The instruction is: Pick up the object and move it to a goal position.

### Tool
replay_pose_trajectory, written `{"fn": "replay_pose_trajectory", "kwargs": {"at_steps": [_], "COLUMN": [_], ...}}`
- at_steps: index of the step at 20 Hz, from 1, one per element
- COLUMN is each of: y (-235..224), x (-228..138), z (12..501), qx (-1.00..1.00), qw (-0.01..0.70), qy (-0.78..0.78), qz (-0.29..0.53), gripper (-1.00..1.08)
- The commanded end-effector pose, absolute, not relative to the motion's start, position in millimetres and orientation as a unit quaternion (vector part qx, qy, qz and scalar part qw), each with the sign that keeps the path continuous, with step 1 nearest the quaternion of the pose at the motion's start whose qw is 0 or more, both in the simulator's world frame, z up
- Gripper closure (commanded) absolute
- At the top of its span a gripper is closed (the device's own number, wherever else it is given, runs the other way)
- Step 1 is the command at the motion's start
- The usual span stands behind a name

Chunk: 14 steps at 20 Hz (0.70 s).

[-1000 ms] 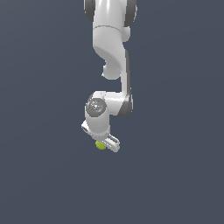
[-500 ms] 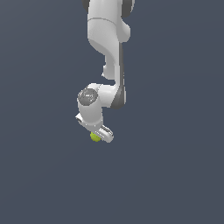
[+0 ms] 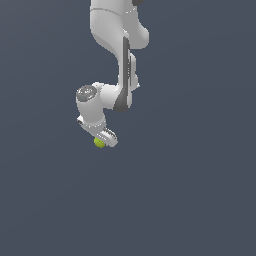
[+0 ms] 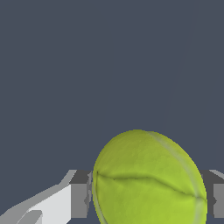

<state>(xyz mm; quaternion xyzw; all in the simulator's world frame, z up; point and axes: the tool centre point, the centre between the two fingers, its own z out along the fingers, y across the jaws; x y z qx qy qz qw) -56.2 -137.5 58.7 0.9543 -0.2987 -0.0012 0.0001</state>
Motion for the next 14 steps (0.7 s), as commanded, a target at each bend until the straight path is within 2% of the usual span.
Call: {"fn": "replay_pose_trajectory", "kwargs": {"at_steps": [1, 8, 14], "y": [-150, -178, -186], "x": [-73, -106, -116], "z": [62, 67, 69], "qx": [0.954, 0.954, 0.954], "qw": [0.0, 0.0, 0.0], "qy": [-0.299, -0.299, -0.299], "qz": [0.0, 0.0, 0.0], "gripper": [1.08, 1.08, 1.08]}}
